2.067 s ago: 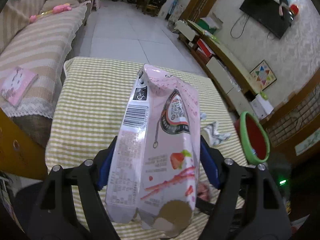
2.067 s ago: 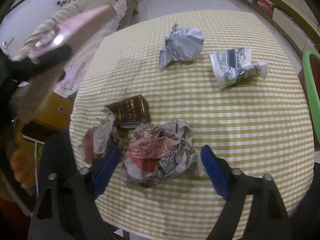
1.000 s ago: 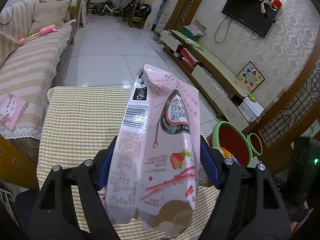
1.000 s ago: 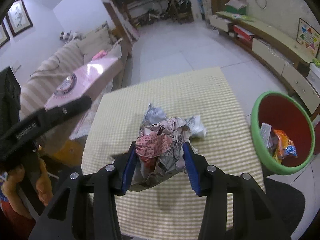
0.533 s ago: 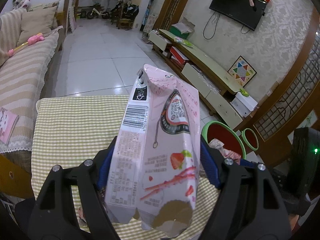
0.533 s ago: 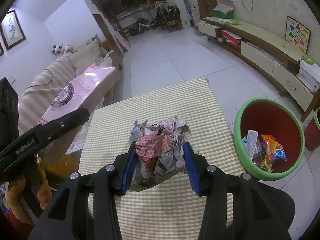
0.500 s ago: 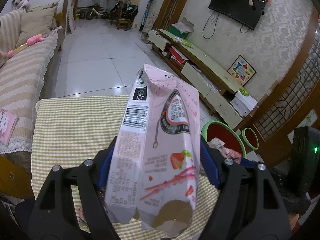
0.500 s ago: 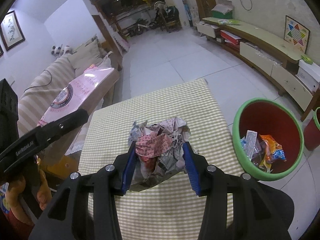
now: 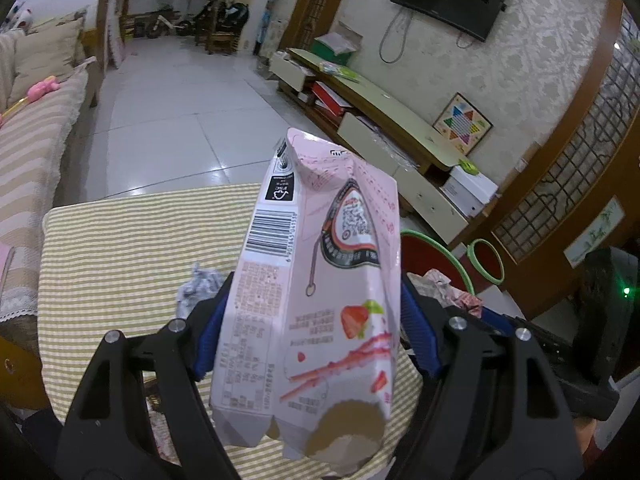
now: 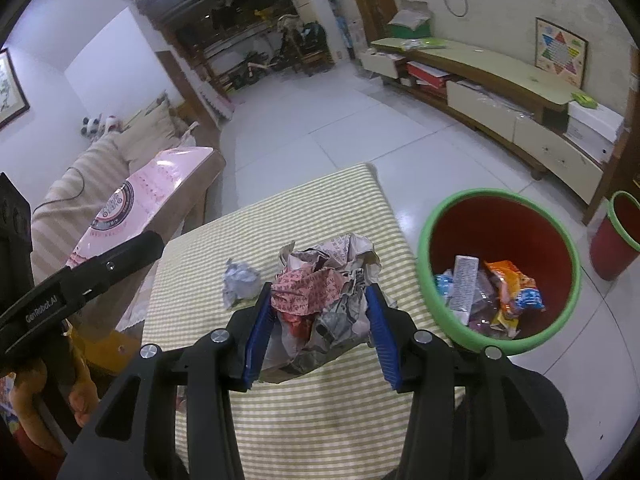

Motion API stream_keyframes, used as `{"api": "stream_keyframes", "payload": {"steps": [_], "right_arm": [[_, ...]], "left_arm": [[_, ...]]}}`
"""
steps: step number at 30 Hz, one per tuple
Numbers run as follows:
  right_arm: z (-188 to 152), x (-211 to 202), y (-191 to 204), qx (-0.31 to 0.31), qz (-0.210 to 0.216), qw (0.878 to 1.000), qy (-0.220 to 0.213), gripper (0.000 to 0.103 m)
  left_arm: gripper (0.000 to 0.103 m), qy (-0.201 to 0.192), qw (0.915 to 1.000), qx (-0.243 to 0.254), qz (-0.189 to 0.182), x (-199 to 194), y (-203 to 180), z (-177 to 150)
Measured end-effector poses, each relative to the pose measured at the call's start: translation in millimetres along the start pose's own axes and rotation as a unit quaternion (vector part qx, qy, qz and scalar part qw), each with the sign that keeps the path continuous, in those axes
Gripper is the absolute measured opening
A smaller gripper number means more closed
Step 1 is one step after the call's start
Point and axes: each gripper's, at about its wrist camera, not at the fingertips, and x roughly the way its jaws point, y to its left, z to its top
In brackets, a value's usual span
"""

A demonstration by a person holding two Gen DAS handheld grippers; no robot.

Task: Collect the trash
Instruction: 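Carry the pink bag and wrappers over the bin and open both tools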

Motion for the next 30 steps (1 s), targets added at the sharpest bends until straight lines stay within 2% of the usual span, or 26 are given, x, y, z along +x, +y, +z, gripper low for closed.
{"api": "stream_keyframes", "payload": {"steps": [14, 26, 30], "right_arm": [[14, -25, -82, 0.052, -0.065, 0.996, -0.038, 0.045], [29, -20, -146, 0.090, -0.098, 0.990, -0.044, 0.045], [29, -22, -167, 0.112, -0.106, 0.987, -0.047, 0.045]], "left_arm": [[0.073, 0.017, 0.9987, 0.042, -0.025, 36, -49, 9], [0.073, 0.055, 0.9945, 0.060, -0.065, 90, -98, 11], [0.073, 0.083, 0.9918, 0.061, -0.076, 118, -111, 10]]}}
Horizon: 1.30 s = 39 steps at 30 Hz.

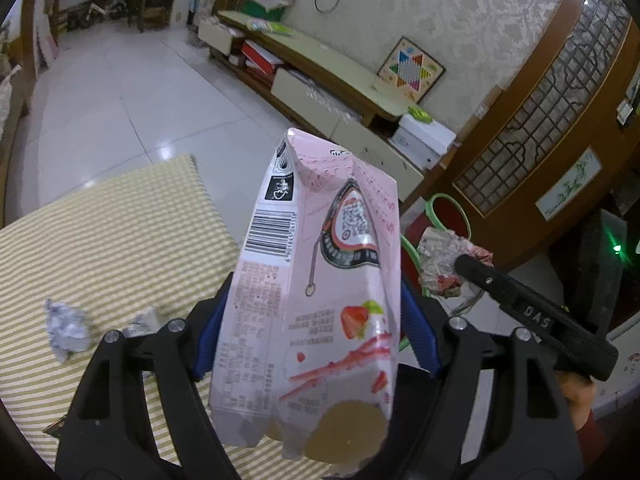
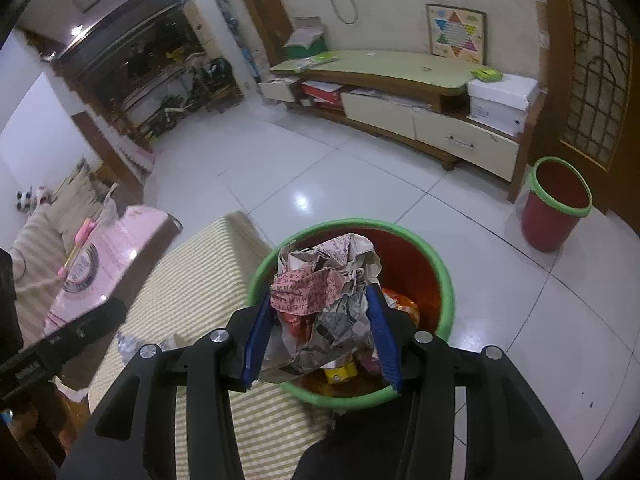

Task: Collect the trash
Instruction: 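Carry the pink bag and wrappers over the bin and open both tools, then return both tools to the table and grasp crumpled wrappers with the left tool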

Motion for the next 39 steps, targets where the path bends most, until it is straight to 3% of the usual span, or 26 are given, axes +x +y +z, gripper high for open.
{"api": "stream_keyframes", "payload": {"steps": [10, 15, 18, 19, 20, 29, 39], "right_arm": [[2, 12, -34, 0.020, -0.019, 1.000, 0.011, 0.045], [4, 27, -34, 0.022, -0.019, 0.999, 0.017, 0.045], [8, 42, -31, 0.022, -0.015, 0.999, 0.024, 0.057], [10, 47, -32, 0.023, -0.017, 0.999, 0.025, 0.070], [11, 50, -31, 0.024, -0.019, 0.999, 0.026, 0.071], [7, 41, -2, 0.016, -0.013, 0.999, 0.025, 0.071], [-47, 38, 75, -0.034, 0.025, 0.995, 0.086, 0.072]], "left_arm": [[0.073, 0.045, 0.9985, 0.017, -0.023, 62, -22, 11], [0.086, 0.053, 0.9980, 0.024, -0.025, 72, -27, 12], [0.089, 0.049, 0.9983, 0.021, -0.021, 67, -20, 10], [0.089, 0.046, 0.9986, 0.017, -0.020, 62, -16, 8], [0.089, 0.045, 0.9987, 0.016, -0.018, 61, -16, 8], [0.089, 0.008, 0.9996, 0.008, 0.024, -11, 24, -20], [0.089, -0.002, 0.9908, -0.067, 0.117, -98, 119, -87]]}}
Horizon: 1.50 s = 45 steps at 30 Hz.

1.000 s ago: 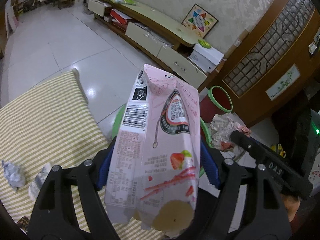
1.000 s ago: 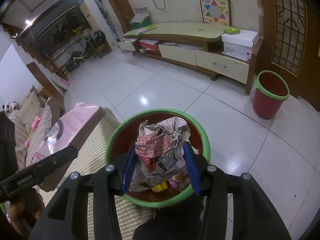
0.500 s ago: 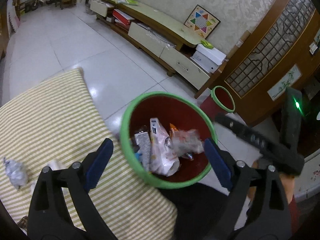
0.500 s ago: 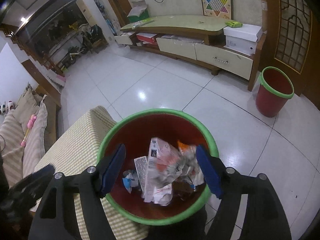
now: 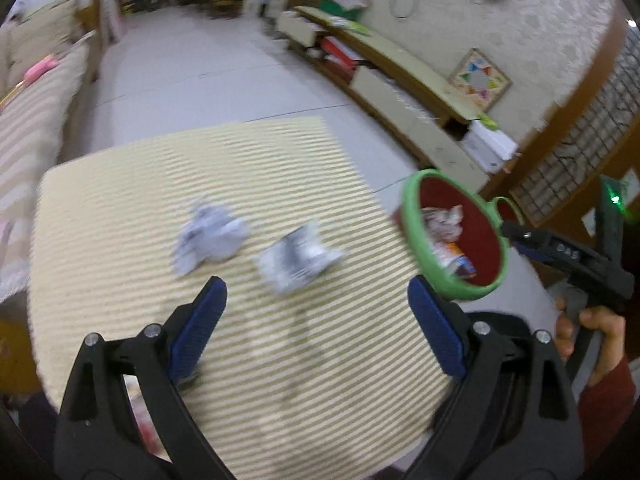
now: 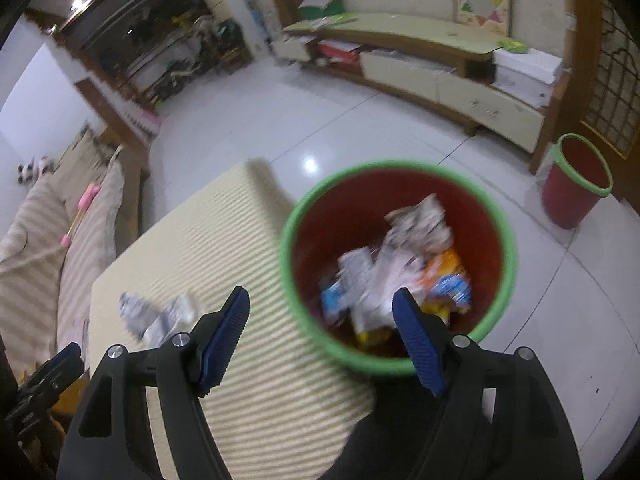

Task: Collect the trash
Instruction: 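Return both tools to the table and grasp crumpled wrappers with the left tool, then grasp the dark brown box with the right tool and lift while the left holds the wrappers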

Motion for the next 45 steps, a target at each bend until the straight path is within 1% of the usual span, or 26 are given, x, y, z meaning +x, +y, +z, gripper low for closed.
{"api": "stream_keyframes", "payload": {"steps": [2, 3, 4, 6, 9, 11, 13, 16, 18, 19, 20, 21, 22, 23, 24, 25, 26, 27, 30, 31, 33, 34, 36, 39, 42, 45], "right_arm": [[-12, 8, 21, -0.015, 0.009, 1.000, 0.017, 0.072], [-17, 12, 32, -0.023, 0.012, 0.999, 0.026, 0.072], [-21, 16, 42, -0.031, 0.014, 0.999, 0.034, 0.072], [-28, 23, 61, -0.052, 0.021, 0.997, 0.049, 0.072], [-37, 35, 98, -0.112, 0.027, 0.991, 0.070, 0.072], [-44, 43, 122, -0.157, 0.033, 0.983, 0.088, 0.073], [-52, 50, 151, -0.214, 0.037, 0.969, 0.114, 0.074], [-65, 50, 186, -0.295, 0.040, 0.947, 0.120, 0.075], [-72, 52, 203, -0.327, 0.044, 0.936, 0.125, 0.075], [-75, 54, 209, -0.337, 0.047, 0.932, 0.129, 0.075], [-77, 56, 216, -0.345, 0.049, 0.928, 0.134, 0.075], [-79, 59, 223, -0.354, 0.052, 0.924, 0.139, 0.075], [-82, 62, 231, -0.365, 0.054, 0.918, 0.145, 0.075], [-85, 65, 239, -0.377, 0.055, 0.912, 0.151, 0.075], [-86, 67, 244, -0.387, 0.055, 0.907, 0.155, 0.075], [-91, 72, 254, -0.404, 0.056, 0.899, 0.160, 0.075], [-94, 76, 262, -0.417, 0.058, 0.892, 0.165, 0.075], [-99, 81, 272, -0.433, 0.060, 0.883, 0.172, 0.075], [-119, 104, 304, -0.496, 0.063, 0.844, 0.195, 0.075], [-125, 108, 311, -0.511, 0.067, 0.833, 0.203, 0.075], [-140, 120, 329, -0.543, 0.077, 0.806, 0.221, 0.075], [-148, 126, 335, -0.558, 0.076, 0.795, 0.224, 0.075], [-163, 138, 347, -0.590, 0.068, 0.769, 0.236, 0.076], [-178, 150, 356, -0.620, 0.066, 0.743, 0.245, 0.076], [-186, 160, 358, -0.625, 0.065, 0.734, 0.256, 0.076], [-192, 167, 360, -0.627, 0.057, 0.734, 0.255, 0.079]], "left_arm": [[0.089, 0.009, 0.9996, -0.001, 0.026, -4, 15, -14], [0.089, 0.019, 0.9988, -0.005, 0.045, -7, 28, -26], [0.089, 0.026, 0.9982, -0.011, 0.053, -7, 36, -34], [0.089, 0.047, 0.9956, -0.044, 0.068, -5, 59, -55], [0.089, 0.064, 0.9907, -0.084, 0.086, 0, 83, -74], [0.089, 0.084, 0.9863, -0.103, 0.098, 9, 96, -84], [0.089, 0.098, 0.9838, -0.124, 0.084, 18, 107, -90], [0.089, 0.096, 0.9823, -0.144, 0.072, 24, 119, -97], [0.079, 0.094, 0.9821, -0.153, 0.057, 28, 126, -98], [0.065, 0.098, 0.9814, -0.156, 0.052, 31, 129, -98], [0.058, 0.103, 0.9803, -0.163, 0.043, 33, 132, -99], [0.056, 0.102, 0.9792, -0.172, 0.033, 33, 137, -101], [0.050, 0.096, 0.9780, -0.184, 0.023, 29, 142, -103], [0.045, 0.091, 0.9776, -0.189, 0.015, 25, 145, -105], [0.044, 0.085, 0.9772, -0.194, 0.010, 19, 148, -109], [0.044, 0.075, 0.9765, -0.202, 0.009, 10, 151, -112], [0.043, 0.067, 0.9760, -0.207, 0.012, 3, 155, -114], [0.043, 0.058, 0.9749, -0.214, 0.018, -5, 158, -117], [0.043, 0.025, 0.9664, -0.253, 0.041, -32, 177, -128], [0.044, 0.019, 0.9644, -0.259, 0.049, -39, 182, -130], [0.044, 0.011, 0.9619, -0.266, 0.062, -47, 187, -135], [0.044, 0.007, 0.9598, -0.272, 0.068, -51, 192, -137], [0.044, 0.002, 0.9553, -0.287, 0.072, -57, 202, -142], [0.045, 0.002, 0.9514, -0.299, 0.076, -60, 213, -145], [0.046, -0.001, 0.9505, -0.301, 0.077, -60, 213, -144], [0.047, -0.002, 0.9511, -0.299, 0.078, -60, 210, -143]]}}
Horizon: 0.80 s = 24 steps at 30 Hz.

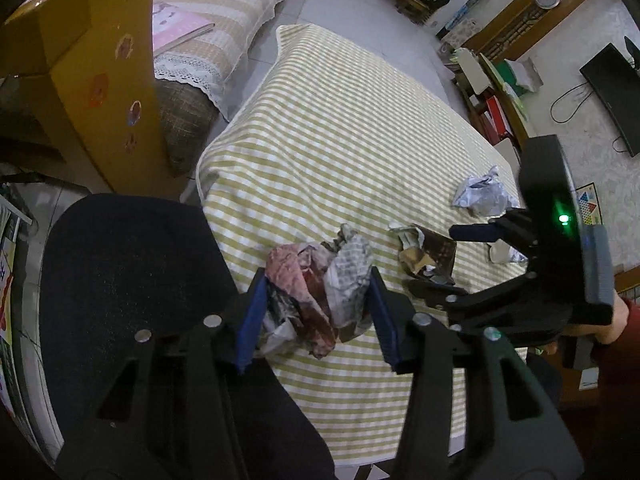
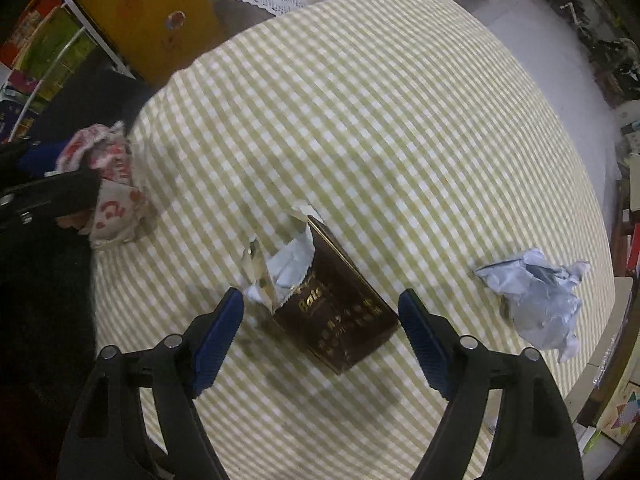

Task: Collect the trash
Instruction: 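Grasp the dark brown box with the right tool and lift while the left holds the wrappers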

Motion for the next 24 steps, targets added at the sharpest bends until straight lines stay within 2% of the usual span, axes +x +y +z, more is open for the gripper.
{"api": "stream_keyframes", "payload": {"steps": [3, 5, 12, 17, 20, 24], "right_arm": [[3, 4, 0, 0.012, -0.002, 1.000, -0.006, 0.077], [2, 6, -3, 0.020, -0.012, 1.000, -0.007, 0.070], [-5, 1, -13, 0.046, -0.014, 0.998, -0.032, 0.067], [-23, -13, -27, 0.089, 0.010, 0.995, -0.052, 0.046], [-39, -22, -42, 0.134, 0.025, 0.989, -0.066, 0.039], [-70, -47, -58, 0.202, 0.039, 0.972, -0.112, 0.039]], "left_arm": [[0.047, 0.002, 1.0000, 0.000, 0.001, 1, 0, 0], [0.047, 0.003, 1.0000, 0.002, 0.003, 2, -2, 0], [0.048, 0.003, 1.0000, 0.006, 0.006, 2, -6, -3], [0.048, 0.003, 0.9999, 0.010, 0.005, 3, -7, -2], [0.048, 0.001, 0.9999, 0.016, 0.003, 4, -9, 0], [0.048, -0.004, 0.9995, 0.032, -0.007, 2, -18, 4]]}}
